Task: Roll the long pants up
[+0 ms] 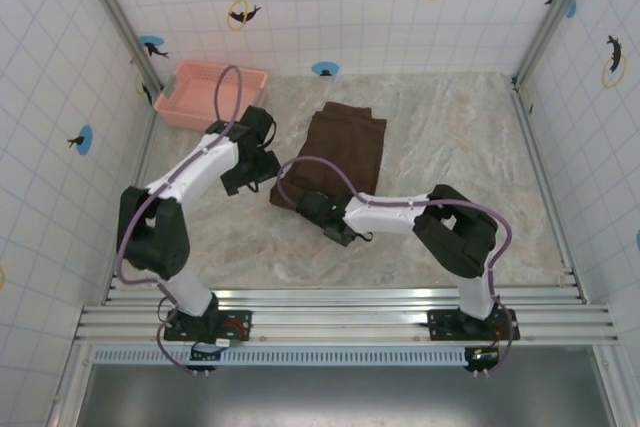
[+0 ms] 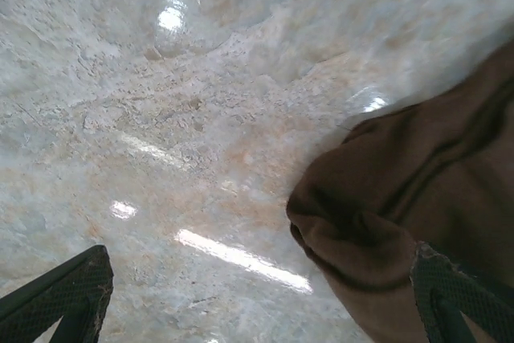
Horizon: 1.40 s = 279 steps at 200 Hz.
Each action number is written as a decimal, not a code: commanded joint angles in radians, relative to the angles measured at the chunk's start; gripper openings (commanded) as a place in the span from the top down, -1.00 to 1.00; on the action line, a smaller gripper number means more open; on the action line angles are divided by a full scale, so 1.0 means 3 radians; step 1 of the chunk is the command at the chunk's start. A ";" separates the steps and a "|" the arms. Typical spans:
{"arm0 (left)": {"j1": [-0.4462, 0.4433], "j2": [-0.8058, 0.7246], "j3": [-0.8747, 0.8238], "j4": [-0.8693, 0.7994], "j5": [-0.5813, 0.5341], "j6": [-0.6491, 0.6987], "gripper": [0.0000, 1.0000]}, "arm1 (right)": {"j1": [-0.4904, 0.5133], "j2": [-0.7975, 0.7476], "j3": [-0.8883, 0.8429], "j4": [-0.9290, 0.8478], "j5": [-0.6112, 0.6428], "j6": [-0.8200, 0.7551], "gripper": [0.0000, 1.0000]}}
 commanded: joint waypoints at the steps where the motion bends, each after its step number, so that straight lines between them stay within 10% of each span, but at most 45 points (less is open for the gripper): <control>1: -0.0003 -0.0354 -0.0414 0.0607 0.0024 0.0058 -0.94 | -0.0205 0.0118 0.0121 -0.0232 -0.1003 -0.0191 1.00; 74: -0.0007 -0.1105 -0.2091 0.3144 0.0947 -0.0680 -0.94 | -0.0616 0.0568 0.0305 -0.0326 -0.1963 -0.0277 1.00; 140: -0.0011 -0.1406 -0.2859 0.4220 0.0747 -0.1231 -0.94 | -0.0632 0.0680 0.0275 -0.0296 -0.2163 -0.0253 1.00; 218: -0.0065 -0.0164 -0.3366 0.6429 0.0565 -0.1638 -0.94 | -0.0533 0.0657 0.0230 -0.0308 -0.2038 -0.0196 1.00; 279: -0.0053 0.0658 -0.3114 0.7146 0.0751 -0.1661 -0.94 | -0.0426 0.0625 0.0230 -0.0339 -0.1957 -0.0187 1.00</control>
